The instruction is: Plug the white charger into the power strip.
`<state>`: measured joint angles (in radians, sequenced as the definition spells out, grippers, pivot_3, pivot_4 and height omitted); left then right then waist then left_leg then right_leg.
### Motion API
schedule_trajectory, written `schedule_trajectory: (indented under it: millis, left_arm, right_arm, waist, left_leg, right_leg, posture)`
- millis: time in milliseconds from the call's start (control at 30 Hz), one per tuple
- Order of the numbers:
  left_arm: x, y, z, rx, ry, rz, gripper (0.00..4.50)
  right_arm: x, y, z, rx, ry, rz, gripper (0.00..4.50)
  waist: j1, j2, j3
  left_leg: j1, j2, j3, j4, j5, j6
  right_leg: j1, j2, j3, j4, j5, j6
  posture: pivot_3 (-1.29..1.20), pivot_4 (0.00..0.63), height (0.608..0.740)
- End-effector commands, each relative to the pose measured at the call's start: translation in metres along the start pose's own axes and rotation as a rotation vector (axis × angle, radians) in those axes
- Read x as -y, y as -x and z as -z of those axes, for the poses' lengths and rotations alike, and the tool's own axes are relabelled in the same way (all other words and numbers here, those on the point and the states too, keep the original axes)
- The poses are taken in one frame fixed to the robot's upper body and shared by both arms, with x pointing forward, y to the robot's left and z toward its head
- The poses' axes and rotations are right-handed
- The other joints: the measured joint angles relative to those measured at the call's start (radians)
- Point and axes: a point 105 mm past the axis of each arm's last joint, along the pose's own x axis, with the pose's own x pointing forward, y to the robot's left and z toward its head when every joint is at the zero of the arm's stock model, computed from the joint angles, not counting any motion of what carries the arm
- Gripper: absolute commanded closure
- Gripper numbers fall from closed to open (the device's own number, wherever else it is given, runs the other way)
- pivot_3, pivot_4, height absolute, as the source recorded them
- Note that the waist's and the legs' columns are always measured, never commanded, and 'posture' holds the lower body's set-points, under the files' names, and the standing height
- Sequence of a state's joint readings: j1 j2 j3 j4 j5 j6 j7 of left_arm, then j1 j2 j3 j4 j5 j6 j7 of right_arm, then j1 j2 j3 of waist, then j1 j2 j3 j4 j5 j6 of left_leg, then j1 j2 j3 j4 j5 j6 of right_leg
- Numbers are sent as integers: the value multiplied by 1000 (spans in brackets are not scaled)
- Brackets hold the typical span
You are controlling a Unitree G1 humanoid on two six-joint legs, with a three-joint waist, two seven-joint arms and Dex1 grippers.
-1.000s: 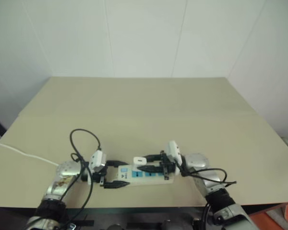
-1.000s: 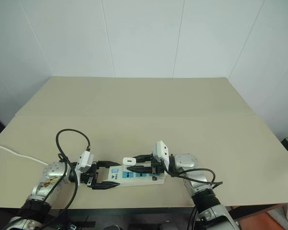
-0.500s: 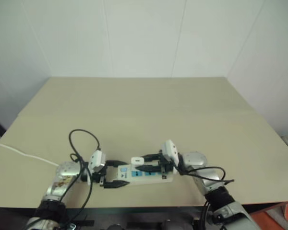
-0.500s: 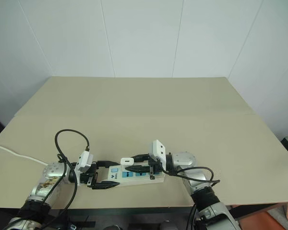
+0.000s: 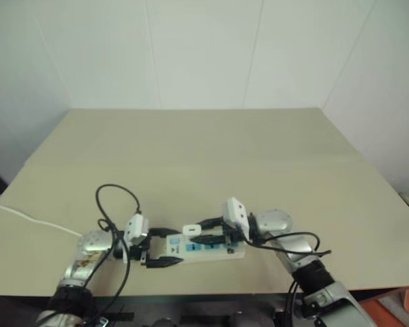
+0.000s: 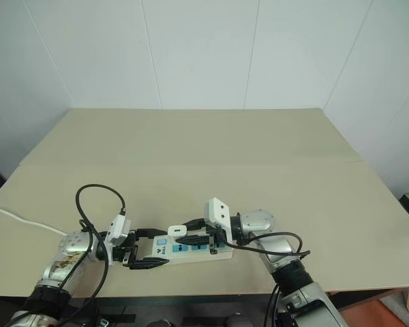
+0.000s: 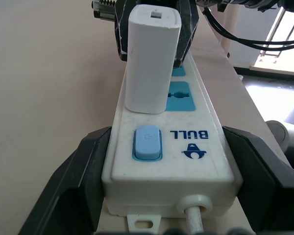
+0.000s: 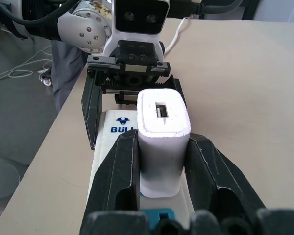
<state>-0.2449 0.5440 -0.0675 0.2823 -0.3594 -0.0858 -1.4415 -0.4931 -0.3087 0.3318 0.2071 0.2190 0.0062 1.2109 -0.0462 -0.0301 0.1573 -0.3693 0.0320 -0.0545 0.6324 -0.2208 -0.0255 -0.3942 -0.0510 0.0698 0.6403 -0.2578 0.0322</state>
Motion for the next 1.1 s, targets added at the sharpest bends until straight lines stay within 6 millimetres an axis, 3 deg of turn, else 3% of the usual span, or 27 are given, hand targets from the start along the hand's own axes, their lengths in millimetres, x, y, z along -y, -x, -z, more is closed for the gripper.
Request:
schedule_trajectory:
  millis: [33, 233, 633, 967, 1100]
  left_arm:
    - [5, -8, -1, 5, -3, 29, 1237]
    - [5, -9, -1, 6, -1, 28, 1237]
    - [6, -9, 1, 4, -3, 18, 1237]
    - [4, -9, 1, 4, -8, 13, 1237]
    - [3, -9, 0, 8, -7, 6, 1237]
  right_arm:
    - [-3, -6, 22, -101, -65, 2, 3414]
    - [1, -6, 29, -140, -156, -25, 3414]
    - [0, -4, 32, -125, -157, -41, 3414]
    - [-3, 5, 22, -72, -199, -89, 114]
    - [-3, 11, 18, -60, -210, -103, 51]
  waist:
    - [0, 0, 0]
    - [-2, 1, 1]
    - [-1, 2, 1]
    - [8, 1, 1]
    - [12, 2, 1]
  left_leg:
    - [0, 0, 0, 0, 0, 0]
    - [0, 0, 0, 0, 0, 0]
    - [0, 4, -1, 0, 0, 0]
    - [-2, 3, -1, -2, 0, 0]
    - [-2, 3, -1, -3, 0, 0]
  right_leg:
    - [0, 0, 0, 0, 0, 0]
    - [-1, 1, 0, 1, 0, -1]
    - [-1, 5, 1, 1, -1, -3]
    - [-2, 4, 1, -1, 1, 0]
    - [-2, 4, 1, -2, 1, -1]
  posture:
    - [0, 150, 740]
    - [0, 150, 740]
    - [0, 150, 740]
    - [0, 150, 740]
    - [0, 150, 740]
